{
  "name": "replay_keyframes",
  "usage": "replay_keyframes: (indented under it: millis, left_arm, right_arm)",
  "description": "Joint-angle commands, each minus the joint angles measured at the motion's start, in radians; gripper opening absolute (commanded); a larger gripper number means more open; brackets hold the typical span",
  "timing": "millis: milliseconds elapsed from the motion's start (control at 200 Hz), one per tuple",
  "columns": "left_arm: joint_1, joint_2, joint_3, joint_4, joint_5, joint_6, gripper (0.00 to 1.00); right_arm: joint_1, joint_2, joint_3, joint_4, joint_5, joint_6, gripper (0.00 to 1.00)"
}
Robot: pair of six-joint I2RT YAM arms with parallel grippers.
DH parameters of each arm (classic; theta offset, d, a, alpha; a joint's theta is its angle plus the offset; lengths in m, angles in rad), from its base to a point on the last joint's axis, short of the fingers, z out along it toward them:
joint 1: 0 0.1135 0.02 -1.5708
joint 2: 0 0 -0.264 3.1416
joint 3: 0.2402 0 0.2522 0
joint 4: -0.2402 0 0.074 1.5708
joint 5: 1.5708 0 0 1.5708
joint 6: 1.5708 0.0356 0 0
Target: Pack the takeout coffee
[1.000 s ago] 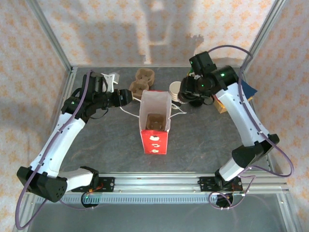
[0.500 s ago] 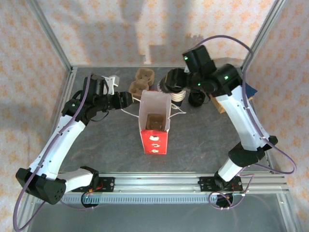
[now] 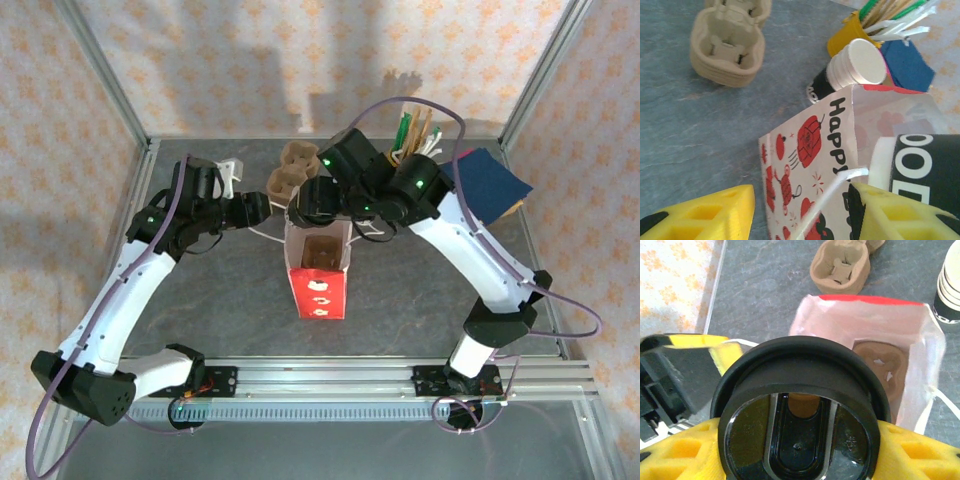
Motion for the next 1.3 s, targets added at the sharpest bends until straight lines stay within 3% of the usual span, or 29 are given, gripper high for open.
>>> replay_keyframes:
  millis: [0,95,195,541,766,966,1081,1296]
  left_arm:
    - [-0.008,-0.048,0.057,-0.103,-0.213,0.052,0.57]
    - [-0.007,-0.08,0.068,-0.126,-0.323,0.084,0.61]
    - [-0.007,-0.104,0.087,-0.133,-0.34,0.097,0.63]
    - [-0.009,-0.246,-0.037,-0.104,-0.162,0.122,0.6]
    - [-0.019,-0.389,-0.286,-0.044,-0.038,0.059,0.56]
    - [-0.068,-0.495,-0.516,0.1,0.076,-0.086,0.53]
    - [-0.125,-0.537,-0.599,0.205,0.053,-0.153,0.51]
    - [-0.217,-0.454,-0.612,0.31,0.027,-0.222,0.49]
  right_arm:
    - [0.025,0.016,-0.006,-0.018,0.059,0.041,0.54]
    - [0.036,0.018,-0.011,-0.018,0.077,0.049,0.54]
    - [0.035,0.004,-0.03,-0.019,0.101,0.058,0.53]
    - [0.038,-0.019,-0.13,-0.017,0.125,0.075,0.53]
    - [0.048,-0.002,-0.149,-0.017,0.126,0.077,0.53]
    - [0.049,-0.007,-0.159,-0.019,0.139,0.074,0.52]
    - [0.049,-0.008,-0.173,-0.016,0.148,0.074,0.52]
    - [0.049,-0.011,-0.186,-0.017,0.142,0.079,0.51]
